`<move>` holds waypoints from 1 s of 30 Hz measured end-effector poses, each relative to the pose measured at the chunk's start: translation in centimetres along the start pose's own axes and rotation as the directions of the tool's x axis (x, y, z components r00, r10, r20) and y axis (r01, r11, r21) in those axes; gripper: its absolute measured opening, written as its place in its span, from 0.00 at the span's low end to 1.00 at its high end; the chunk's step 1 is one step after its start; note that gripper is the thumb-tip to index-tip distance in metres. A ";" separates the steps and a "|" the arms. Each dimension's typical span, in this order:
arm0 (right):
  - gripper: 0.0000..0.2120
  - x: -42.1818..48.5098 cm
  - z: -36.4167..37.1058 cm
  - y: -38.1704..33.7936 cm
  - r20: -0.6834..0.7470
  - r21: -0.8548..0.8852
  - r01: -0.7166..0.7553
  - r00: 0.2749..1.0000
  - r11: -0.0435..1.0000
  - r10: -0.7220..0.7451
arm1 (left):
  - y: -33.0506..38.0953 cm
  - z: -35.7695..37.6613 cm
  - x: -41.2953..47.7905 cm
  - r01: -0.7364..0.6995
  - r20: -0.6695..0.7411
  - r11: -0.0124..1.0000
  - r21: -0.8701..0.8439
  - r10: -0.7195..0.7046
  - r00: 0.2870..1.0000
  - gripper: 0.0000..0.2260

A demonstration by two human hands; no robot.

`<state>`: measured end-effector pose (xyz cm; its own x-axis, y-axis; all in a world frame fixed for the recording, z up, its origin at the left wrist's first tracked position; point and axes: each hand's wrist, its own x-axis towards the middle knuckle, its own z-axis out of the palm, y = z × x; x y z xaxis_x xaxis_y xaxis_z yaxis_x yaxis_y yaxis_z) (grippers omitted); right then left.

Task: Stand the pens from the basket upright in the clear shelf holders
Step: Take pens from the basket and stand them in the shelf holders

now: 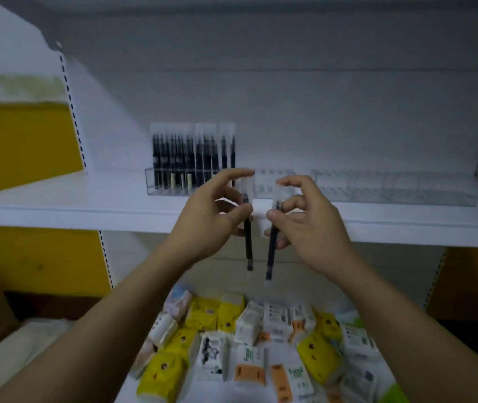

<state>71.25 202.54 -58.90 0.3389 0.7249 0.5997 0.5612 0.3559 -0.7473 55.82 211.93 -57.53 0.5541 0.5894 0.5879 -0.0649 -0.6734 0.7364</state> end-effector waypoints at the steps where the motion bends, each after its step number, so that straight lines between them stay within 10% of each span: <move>1: 0.18 0.9 -0.1 -0.4 -0.003 -0.026 0.018 1.000 0.999 -0.018 | 0.4 -0.3 0.8 -0.007 -0.005 1.000 0.000 0.007 1.000 0.20; 30: 0.20 19.5 1.7 -2.1 -0.077 -0.065 0.330 0.939 0.942 -0.334 | -0.1 -5.7 15.9 -0.109 -0.250 0.888 0.447 0.241 0.938 0.18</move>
<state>75.43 216.92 -46.11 0.1886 0.5165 0.8352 0.6894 0.5361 -0.4872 59.96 223.90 -46.34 0.2970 0.5022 0.8121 0.2530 -0.8615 0.4402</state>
